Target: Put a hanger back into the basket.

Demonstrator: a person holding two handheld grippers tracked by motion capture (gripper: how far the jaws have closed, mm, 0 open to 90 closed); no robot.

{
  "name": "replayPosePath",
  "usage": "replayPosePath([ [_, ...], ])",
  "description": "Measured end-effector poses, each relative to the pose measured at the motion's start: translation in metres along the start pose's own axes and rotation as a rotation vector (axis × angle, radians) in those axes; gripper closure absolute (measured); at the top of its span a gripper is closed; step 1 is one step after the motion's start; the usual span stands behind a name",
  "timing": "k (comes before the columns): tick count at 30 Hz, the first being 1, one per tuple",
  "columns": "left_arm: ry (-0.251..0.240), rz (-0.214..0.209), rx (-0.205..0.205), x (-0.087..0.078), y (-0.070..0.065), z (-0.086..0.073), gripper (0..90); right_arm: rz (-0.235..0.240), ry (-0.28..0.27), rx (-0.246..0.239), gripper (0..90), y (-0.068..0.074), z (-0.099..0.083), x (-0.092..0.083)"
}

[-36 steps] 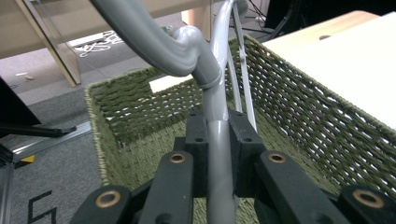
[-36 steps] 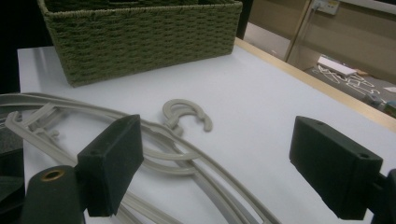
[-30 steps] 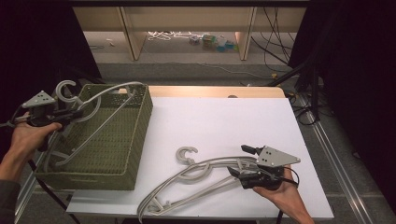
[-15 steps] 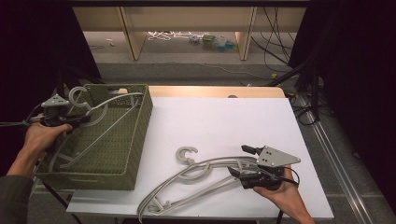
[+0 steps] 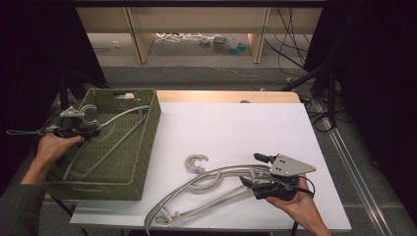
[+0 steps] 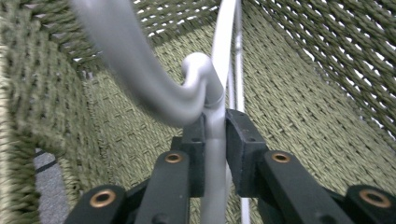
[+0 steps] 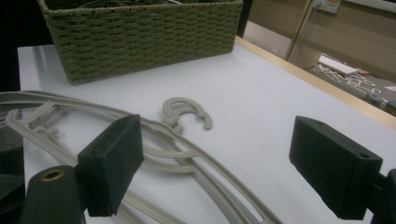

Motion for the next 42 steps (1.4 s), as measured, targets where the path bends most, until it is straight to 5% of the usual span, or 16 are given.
replayPosePath([
  [2, -0.027, 0.027, -0.069, -0.002, 0.003, 0.002, 72.2, 0.0, 0.001, 0.0, 18.6, 0.0, 0.0, 0.0],
  [4, -0.01, 0.036, -0.053, -0.007, 0.007, 0.0, 71.6, -0.001, -0.002, 0.0, 18.6, 0.0, 0.0, 0.0],
  [5, -0.046, 0.043, -0.103, -0.006, 0.005, 0.002, 71.2, -0.002, -0.002, 0.001, 18.6, 0.0, 0.0, 0.0],
  [10, -0.026, 0.105, -0.102, -0.023, 0.004, 0.002, 59.6, -0.004, -0.004, 0.003, 18.6, 0.0, 0.0, 0.0],
  [12, -0.068, 0.128, -0.15, -0.037, -0.002, 0.007, 53.5, 0.004, 0.009, 0.002, 18.6, 0.0, -0.001, -0.001],
  [15, -0.164, 0.174, -0.169, -0.058, -0.007, 0.016, 45.6, 0.0, 0.001, 0.008, 18.6, 0.0, 0.0, 0.0],
  [17, -0.229, 0.17, -0.206, -0.077, -0.014, 0.022, 41.1, 0.001, -0.002, 0.008, 18.5, 0.0, 0.0, 0.0],
  [20, -0.32, 0.127, -0.255, -0.1, -0.026, 0.028, 37.1, -0.005, 0.0, 0.005, 18.5, 0.0, 0.0, -0.001],
  [27, -0.481, 0.025, -0.223, -0.127, -0.083, 0.041, 33.5, -0.015, -0.029, 0.01, 18.5, 0.0, 0.004, -0.002],
  [35, -0.522, -0.14, -0.125, -0.109, -0.165, 0.041, 28.1, -0.023, -0.051, 0.044, 17.8, 0.0, 0.003, -0.002],
  [42, -0.549, -0.178, -0.056, -0.091, -0.202, 0.037, 26.5, -0.028, -0.069, 0.052, 16.8, 0.001, 0.004, -0.003],
])
Point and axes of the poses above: each handheld gripper's, and its own axes: x roughly forward along the jaws, z roughly out of its top, y roughly to its left, the point moved 6 cm from there along x, roughly forward along the jaws, and after that the axes turned 3 degrees about x, right-handed, at the moved point
